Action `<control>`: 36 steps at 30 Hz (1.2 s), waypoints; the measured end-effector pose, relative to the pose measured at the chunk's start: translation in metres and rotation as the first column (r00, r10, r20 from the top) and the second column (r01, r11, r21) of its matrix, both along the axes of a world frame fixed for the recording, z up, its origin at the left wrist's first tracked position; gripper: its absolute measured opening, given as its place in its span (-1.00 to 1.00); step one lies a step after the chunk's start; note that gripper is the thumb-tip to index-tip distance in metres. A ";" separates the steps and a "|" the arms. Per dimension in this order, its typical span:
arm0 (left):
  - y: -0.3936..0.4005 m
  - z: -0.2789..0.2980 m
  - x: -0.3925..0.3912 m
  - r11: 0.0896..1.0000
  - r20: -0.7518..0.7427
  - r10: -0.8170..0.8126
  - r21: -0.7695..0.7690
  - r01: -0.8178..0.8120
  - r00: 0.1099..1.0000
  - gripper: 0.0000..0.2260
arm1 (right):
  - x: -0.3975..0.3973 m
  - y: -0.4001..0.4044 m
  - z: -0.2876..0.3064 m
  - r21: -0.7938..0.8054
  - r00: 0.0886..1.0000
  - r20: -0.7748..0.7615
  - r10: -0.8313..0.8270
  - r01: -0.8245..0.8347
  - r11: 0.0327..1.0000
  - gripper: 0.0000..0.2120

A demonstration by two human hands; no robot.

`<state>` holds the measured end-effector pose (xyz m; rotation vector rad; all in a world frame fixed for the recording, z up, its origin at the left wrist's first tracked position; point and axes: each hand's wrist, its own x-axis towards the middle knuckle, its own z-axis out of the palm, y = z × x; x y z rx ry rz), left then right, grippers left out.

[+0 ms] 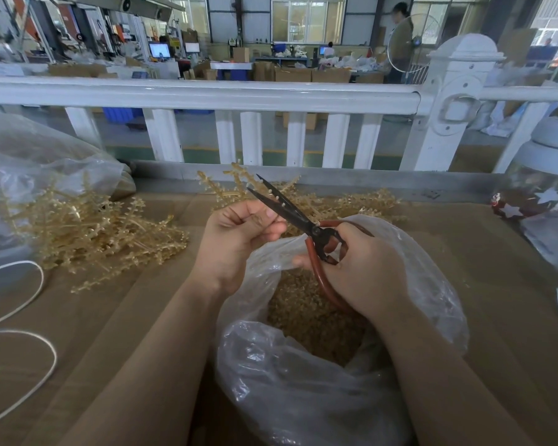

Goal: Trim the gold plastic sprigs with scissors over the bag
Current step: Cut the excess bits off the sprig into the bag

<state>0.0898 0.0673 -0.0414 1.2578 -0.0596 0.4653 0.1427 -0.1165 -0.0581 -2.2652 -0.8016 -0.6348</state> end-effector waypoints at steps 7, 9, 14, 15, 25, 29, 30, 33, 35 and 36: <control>-0.002 0.002 -0.002 0.999 0.013 -0.019 -0.030 0.020 1.000 -0.89 | 0.001 0.001 -0.001 0.011 1.000 0.002 0.006 -0.006 1.000 -0.37; -0.002 0.002 -0.001 1.000 0.012 -0.013 -0.018 0.014 1.000 -0.89 | 0.001 0.001 -0.001 0.011 1.000 0.009 0.004 -0.004 1.000 -0.36; -0.003 0.003 -0.003 0.998 0.034 -0.035 0.051 0.033 0.999 -0.94 | -0.002 0.000 0.002 0.028 1.000 0.030 -0.006 0.005 1.000 -0.36; -0.003 0.003 -0.002 0.997 0.034 -0.035 0.063 0.033 0.999 -0.95 | -0.002 0.000 0.002 0.041 0.999 0.036 -0.004 0.002 0.999 -0.36; -0.005 0.005 -0.004 0.999 0.022 -0.023 0.039 0.022 0.999 -0.92 | 0.001 0.000 -0.002 0.063 0.998 0.060 0.025 -0.029 0.998 -0.42; -0.006 0.005 -0.004 0.999 0.016 -0.035 0.012 0.035 0.999 -0.92 | 0.001 0.001 -0.003 0.068 0.998 0.051 0.042 -0.045 0.997 -0.41; -0.005 0.005 -0.003 0.999 0.012 -0.037 0.014 0.037 0.999 -0.92 | 0.000 0.001 -0.002 0.076 0.998 0.051 0.041 -0.044 0.996 -0.41; -0.006 0.004 -0.002 0.998 0.004 -0.042 0.048 0.041 0.999 -0.89 | -0.002 0.001 0.001 0.086 0.999 0.034 0.043 -0.046 0.995 -0.39; -0.007 0.003 -0.003 0.996 -0.001 -0.050 0.074 0.050 0.999 -0.86 | -0.002 0.002 0.001 0.090 0.998 0.017 0.064 -0.065 0.994 -0.37; -0.008 0.003 -0.003 0.995 -0.002 -0.055 0.081 0.055 0.998 -0.86 | -0.002 0.002 0.000 0.092 0.997 0.011 0.072 -0.072 0.993 -0.38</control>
